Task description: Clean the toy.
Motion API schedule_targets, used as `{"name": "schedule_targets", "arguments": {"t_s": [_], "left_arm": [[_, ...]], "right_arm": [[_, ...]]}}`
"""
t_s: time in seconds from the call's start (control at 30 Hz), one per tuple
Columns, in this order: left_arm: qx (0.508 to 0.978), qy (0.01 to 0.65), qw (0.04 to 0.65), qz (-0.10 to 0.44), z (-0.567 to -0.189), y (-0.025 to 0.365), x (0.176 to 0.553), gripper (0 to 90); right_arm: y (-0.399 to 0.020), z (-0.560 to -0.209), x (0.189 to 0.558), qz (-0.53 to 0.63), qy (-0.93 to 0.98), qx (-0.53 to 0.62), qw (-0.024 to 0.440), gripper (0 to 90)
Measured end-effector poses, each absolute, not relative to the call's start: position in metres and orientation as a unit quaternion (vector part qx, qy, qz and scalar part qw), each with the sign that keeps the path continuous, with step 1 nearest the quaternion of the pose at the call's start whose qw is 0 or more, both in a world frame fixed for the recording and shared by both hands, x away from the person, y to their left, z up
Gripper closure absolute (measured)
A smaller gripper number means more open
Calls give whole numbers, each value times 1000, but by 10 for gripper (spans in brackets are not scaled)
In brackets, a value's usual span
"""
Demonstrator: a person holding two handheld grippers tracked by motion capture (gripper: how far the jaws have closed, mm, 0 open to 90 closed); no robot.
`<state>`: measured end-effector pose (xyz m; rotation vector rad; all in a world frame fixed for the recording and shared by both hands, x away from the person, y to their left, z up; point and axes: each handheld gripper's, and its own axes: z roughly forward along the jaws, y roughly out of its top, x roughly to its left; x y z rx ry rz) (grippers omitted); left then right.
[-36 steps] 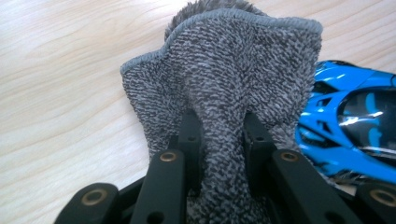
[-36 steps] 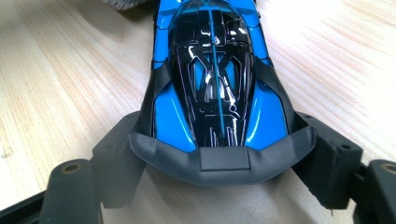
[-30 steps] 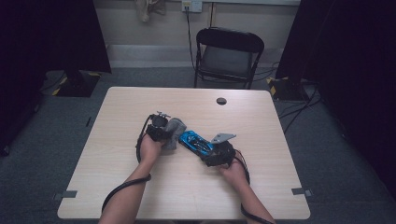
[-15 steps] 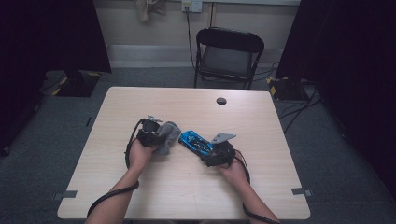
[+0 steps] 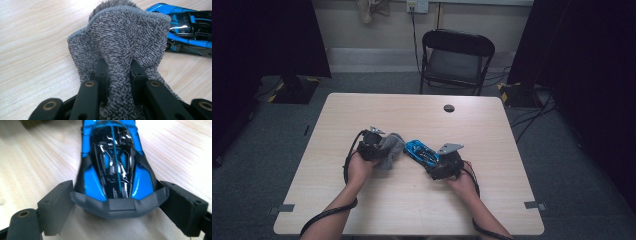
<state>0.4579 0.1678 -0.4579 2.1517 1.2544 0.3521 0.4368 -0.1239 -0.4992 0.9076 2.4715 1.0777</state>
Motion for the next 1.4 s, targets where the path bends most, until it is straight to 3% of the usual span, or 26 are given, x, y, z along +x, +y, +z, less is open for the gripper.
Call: {"name": "schedule_targets", "arguments": {"t_s": [0.67, 0.77, 1.0, 1.1, 1.4], "left_arm": [[818, 460, 322, 128, -452, 167, 443, 735], [819, 456, 323, 125, -453, 165, 441, 735], [827, 446, 320, 117, -457, 161, 437, 735], [830, 441, 322, 115, -457, 160, 434, 735], [834, 433, 324, 110, -458, 162, 428, 735]], "right_arm": [[-120, -466, 441, 388, 859, 304, 139, 157], [-114, -465, 449, 398, 855, 309, 122, 233], [-106, -466, 461, 394, 849, 327, 125, 317], [-101, -467, 467, 385, 857, 323, 118, 409], [-87, -470, 473, 360, 865, 327, 123, 453]]}}
